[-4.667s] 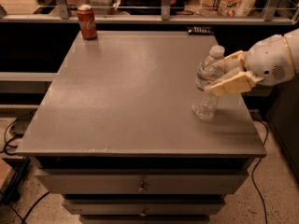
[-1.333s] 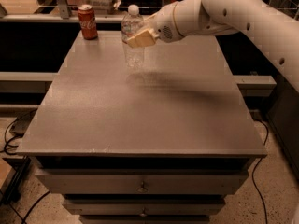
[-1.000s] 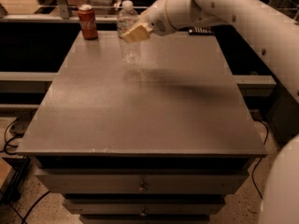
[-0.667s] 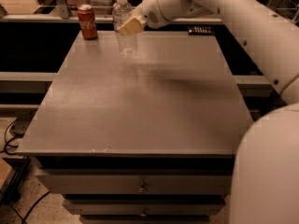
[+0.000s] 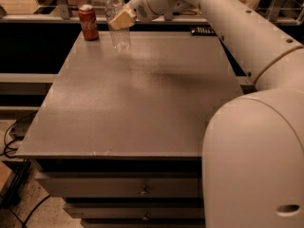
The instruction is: Move water bottle near coke can
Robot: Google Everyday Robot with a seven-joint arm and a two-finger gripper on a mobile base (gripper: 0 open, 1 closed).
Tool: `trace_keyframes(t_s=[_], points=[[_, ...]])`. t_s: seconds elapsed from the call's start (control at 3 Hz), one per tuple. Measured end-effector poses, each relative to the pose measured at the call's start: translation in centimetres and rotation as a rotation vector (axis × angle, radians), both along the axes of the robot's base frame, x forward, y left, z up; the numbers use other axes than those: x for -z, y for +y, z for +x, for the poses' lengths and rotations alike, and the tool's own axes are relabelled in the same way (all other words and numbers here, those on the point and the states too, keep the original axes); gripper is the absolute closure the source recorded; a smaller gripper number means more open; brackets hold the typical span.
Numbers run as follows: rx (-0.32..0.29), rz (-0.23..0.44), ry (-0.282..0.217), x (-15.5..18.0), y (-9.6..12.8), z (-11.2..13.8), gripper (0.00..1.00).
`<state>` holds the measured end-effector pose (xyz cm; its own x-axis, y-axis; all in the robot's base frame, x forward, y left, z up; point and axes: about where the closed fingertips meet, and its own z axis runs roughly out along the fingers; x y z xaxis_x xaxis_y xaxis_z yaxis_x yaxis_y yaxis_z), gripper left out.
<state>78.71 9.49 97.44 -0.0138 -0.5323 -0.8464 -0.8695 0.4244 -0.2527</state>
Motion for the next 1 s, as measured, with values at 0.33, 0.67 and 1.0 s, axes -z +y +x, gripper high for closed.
trace_keyframes(t_s=[0.33, 0.67, 1.0], points=[[0.003, 0.030, 0.001, -0.1, 1.5, 1.4, 1.00], [0.005, 0.069, 0.011, 0.2, 2.8, 2.8, 1.00], [0.006, 0.088, 0.021, 0.7, 4.1, 4.0, 1.00]])
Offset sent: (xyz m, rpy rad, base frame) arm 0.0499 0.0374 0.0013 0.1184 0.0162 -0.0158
